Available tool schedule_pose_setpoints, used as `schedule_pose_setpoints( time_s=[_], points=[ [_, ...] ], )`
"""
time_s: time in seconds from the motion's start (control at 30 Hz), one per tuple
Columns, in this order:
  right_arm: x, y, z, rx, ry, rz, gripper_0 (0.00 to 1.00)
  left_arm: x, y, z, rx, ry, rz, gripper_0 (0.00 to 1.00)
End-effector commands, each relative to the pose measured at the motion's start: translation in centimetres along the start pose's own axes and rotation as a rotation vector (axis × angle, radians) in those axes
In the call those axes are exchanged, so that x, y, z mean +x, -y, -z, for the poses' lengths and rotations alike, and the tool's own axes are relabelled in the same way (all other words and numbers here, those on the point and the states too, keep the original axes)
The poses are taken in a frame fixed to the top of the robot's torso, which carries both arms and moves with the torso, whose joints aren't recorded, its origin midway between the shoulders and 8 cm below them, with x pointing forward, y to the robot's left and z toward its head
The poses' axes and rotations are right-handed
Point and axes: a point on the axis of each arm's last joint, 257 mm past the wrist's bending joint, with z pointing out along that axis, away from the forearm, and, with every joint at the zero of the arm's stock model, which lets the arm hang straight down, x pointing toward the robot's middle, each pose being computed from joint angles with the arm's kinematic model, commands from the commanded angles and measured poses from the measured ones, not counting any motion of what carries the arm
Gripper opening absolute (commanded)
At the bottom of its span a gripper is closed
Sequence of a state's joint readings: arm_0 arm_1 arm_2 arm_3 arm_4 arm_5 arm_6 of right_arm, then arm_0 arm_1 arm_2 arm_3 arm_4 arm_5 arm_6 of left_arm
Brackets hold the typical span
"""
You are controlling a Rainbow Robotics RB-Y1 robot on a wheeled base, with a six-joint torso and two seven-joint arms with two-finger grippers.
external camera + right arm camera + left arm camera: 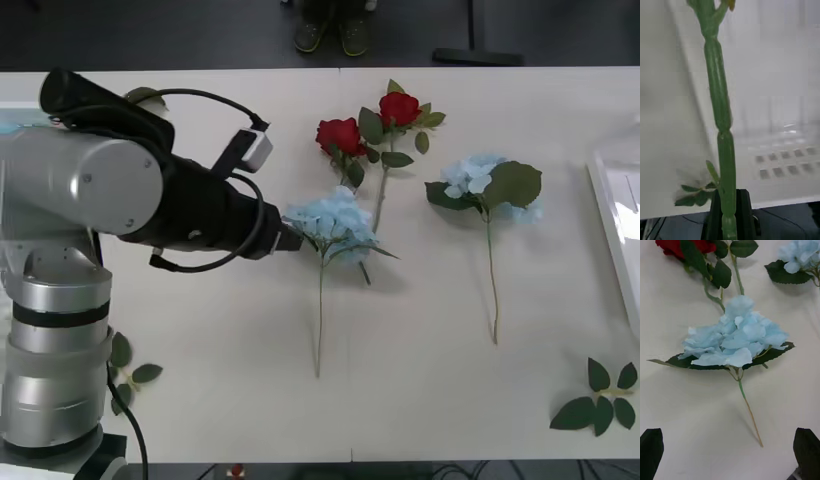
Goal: Place the red flowers into the right box and the blue flowers into the left box. If a person shows an open palm, hand one flower to the person first, then continue sorting.
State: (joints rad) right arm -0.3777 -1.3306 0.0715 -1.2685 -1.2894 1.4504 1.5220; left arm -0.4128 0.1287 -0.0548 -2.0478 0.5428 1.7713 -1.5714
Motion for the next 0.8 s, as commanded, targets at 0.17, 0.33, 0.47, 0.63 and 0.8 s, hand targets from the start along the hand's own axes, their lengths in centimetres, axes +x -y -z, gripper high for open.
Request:
schedule_pose_setpoints(
  time_s=[0.17,0.33,0.47,0.63,0.8],
  points=[
    [-0.8,8.2,-1.3,0.253,0.04,-0.002,0.0,0.7,0.4,-1.3,-0.136,-0.03,0.035,1.0],
    [-0.3,8.3,-5.6,0.32,0.04,0.042,0.0,1.4,0.8,-3.6,-0.14,-0.048,0.072,1.0],
    [-0.4,8.6,-8.9,0.361,0.07,0.055,0.0,1.7,1.0,-6.0,-0.138,-0.041,0.108,1.0],
    [0.0,8.7,-11.7,0.347,0.104,0.028,0.0,2.0,1.1,-8.1,-0.174,-0.027,0.105,1.0],
    [0.2,9.5,-12.1,0.36,0.11,0.031,0.06,2.8,0.5,-9.2,-0.243,-0.047,0.063,1.0]
  ],
)
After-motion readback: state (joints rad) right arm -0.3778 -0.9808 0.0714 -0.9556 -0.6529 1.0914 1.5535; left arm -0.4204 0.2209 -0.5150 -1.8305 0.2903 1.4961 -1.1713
